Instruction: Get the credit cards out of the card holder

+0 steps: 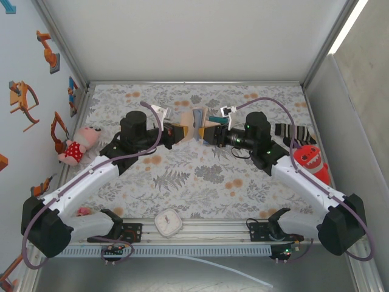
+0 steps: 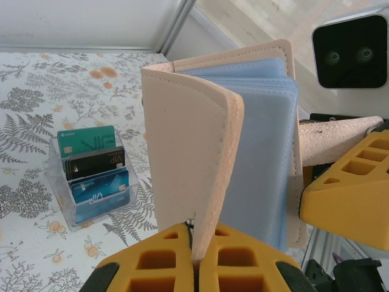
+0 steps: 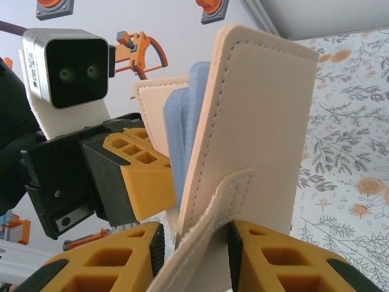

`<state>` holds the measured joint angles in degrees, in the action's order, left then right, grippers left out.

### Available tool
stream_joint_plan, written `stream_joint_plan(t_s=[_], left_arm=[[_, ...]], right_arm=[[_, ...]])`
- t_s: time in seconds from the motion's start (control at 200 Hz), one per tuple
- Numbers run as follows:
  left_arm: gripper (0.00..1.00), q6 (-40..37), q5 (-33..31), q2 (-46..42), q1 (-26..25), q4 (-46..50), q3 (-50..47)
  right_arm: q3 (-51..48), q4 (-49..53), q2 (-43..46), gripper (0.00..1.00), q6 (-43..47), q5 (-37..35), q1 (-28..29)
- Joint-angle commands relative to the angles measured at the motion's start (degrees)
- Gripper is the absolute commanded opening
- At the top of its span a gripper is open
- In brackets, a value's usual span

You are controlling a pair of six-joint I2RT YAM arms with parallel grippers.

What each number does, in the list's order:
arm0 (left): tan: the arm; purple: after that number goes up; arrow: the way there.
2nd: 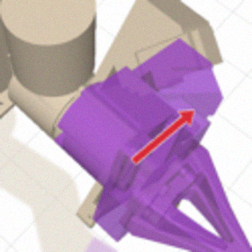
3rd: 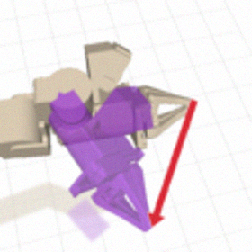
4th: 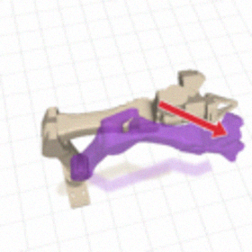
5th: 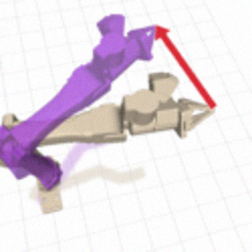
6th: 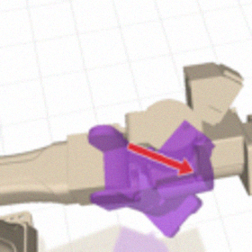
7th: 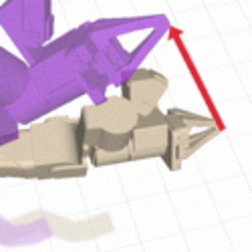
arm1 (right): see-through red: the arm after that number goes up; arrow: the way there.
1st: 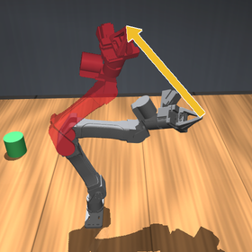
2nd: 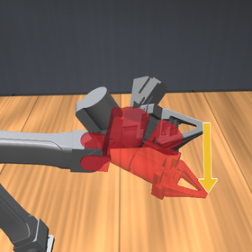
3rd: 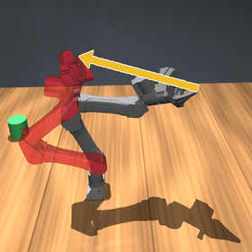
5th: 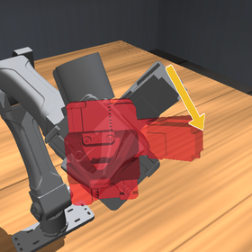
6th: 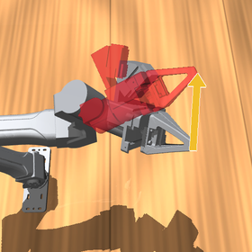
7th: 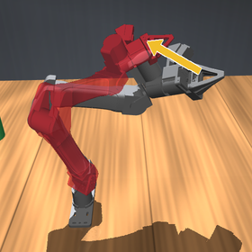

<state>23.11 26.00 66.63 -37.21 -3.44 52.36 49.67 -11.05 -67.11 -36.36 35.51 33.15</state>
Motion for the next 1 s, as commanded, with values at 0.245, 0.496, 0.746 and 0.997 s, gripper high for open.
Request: stream_joint_plan(t_s=[0.245,0.496,0.746,0.997], left_arm=[[0.00,1.41,3.05,-2.48,-0.85,-4.38,-1.12],[0.00,1.29,0.11,-2.31,-0.85,-2.90,-1.65],[0.00,1.60,-3.52,-0.66,-0.85,-1.96,-2.00],[0.19,2.79,-3.76,1.24,-1.06,-3.32,-1.72]], right_arm=[[0.85,0.17,-0.15,0.18,1.14,-2.09,0.23],[0.80,-0.61,1.05,0.01,0.72,-0.83,0.25],[1.17,-0.93,2.68,0.00,0.40,0.47,0.75],[2.77,2.14,2.73,0.00,2.40,0.03,1.94]])
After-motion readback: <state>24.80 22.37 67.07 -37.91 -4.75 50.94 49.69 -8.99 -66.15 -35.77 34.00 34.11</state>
